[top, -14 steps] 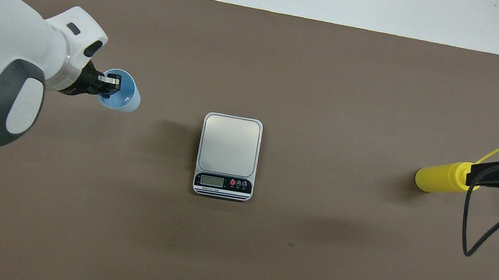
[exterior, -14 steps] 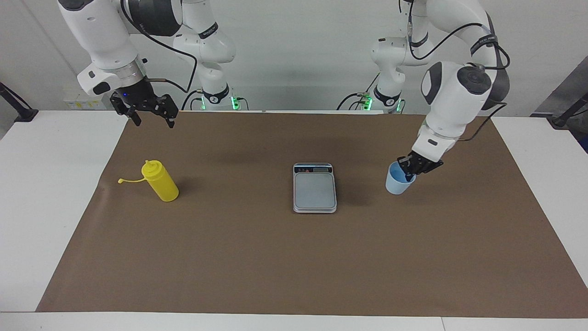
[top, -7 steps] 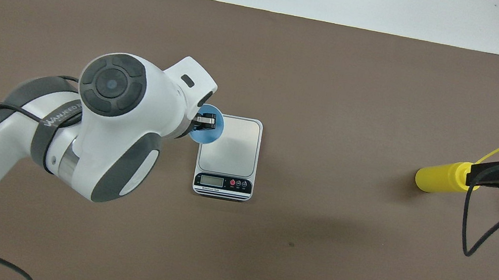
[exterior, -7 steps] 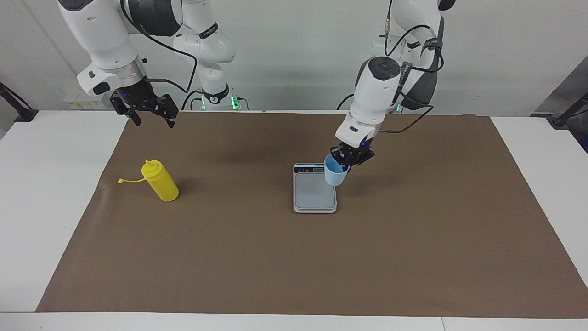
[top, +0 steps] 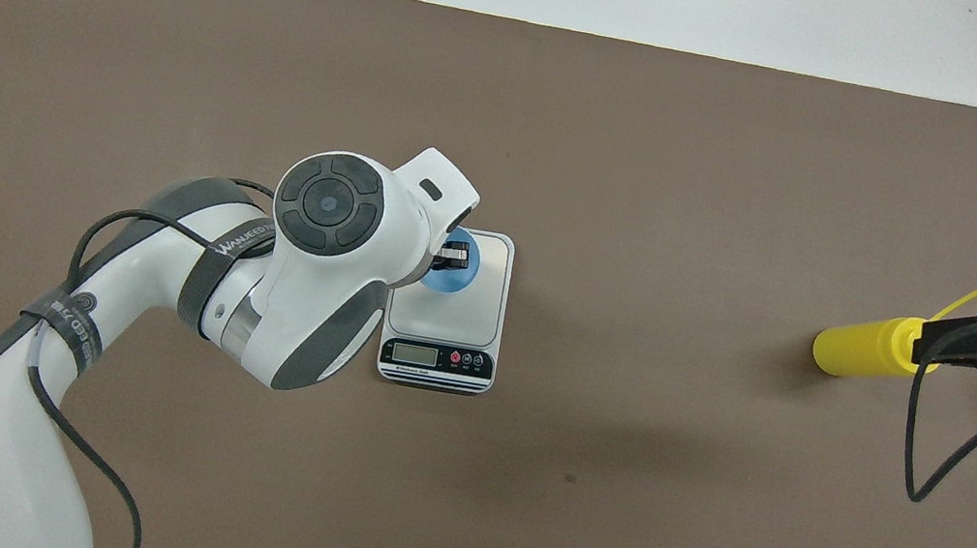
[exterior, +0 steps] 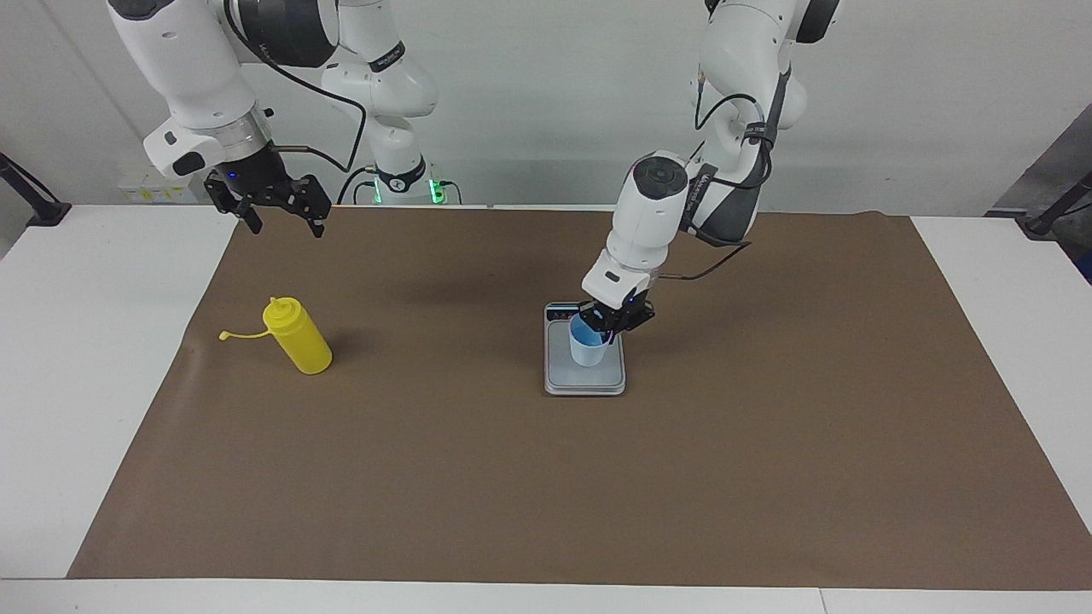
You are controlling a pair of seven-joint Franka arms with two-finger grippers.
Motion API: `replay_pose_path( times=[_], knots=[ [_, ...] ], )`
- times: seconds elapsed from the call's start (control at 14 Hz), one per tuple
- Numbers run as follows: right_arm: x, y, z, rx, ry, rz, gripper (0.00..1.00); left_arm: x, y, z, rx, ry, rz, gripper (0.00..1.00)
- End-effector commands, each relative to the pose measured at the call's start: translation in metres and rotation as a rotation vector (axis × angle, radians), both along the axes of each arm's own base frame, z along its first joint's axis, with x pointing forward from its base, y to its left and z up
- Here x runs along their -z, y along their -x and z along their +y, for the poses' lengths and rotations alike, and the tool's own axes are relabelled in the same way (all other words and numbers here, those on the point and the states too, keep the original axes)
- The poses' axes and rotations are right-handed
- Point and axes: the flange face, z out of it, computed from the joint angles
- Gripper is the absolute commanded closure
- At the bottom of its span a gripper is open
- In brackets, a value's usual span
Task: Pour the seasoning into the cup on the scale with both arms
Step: 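Carry the blue cup with the left gripper onto the scale, then open the left gripper, release the cup, and withdraw the left arm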
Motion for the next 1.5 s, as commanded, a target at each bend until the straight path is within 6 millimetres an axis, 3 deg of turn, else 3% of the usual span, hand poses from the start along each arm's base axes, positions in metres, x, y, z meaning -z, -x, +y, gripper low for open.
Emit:
replay_pose_path(
  times=[0.0,0.5,0.57,0.64,0.72,0.86,1.0,1.29,1.43],
  knots=[
    [0.0,0.004,-0.004,-0.009,0.002,0.009,0.0,0.0,0.002,-0.004,0.0,-0.007,-0.025,1.0],
    [0.0,0.004,-0.004,-0.009,0.001,0.01,0.0,0.014,0.01,-0.004,0.007,-0.013,-0.016,1.0],
    [0.0,0.004,-0.003,-0.011,0.002,0.009,0.0,0.015,0.011,-0.003,0.009,-0.016,-0.015,0.97],
    [0.0,0.005,-0.004,-0.009,0.001,0.012,0.0,0.014,0.01,-0.004,0.01,-0.014,-0.015,0.45],
    [0.001,0.004,-0.004,-0.009,0.003,0.012,0.0,0.013,0.008,-0.003,0.012,-0.014,-0.019,0.0],
    [0.0,0.004,-0.004,-0.009,0.002,0.009,0.0,-0.004,0.002,0.003,0.006,-0.006,-0.036,0.0],
    [0.0,0.005,-0.002,-0.012,0.002,0.012,0.0,-0.042,-0.002,0.026,-0.004,-0.003,-0.063,0.0],
    [0.0,0.005,-0.006,-0.021,0.003,0.015,0.0,-0.099,-0.012,0.103,0.09,-0.052,-0.06,0.0],
    [0.001,0.012,-0.027,-0.004,-0.003,0.05,0.0,-0.124,-0.015,0.148,0.139,-0.076,-0.051,0.0]
  ],
)
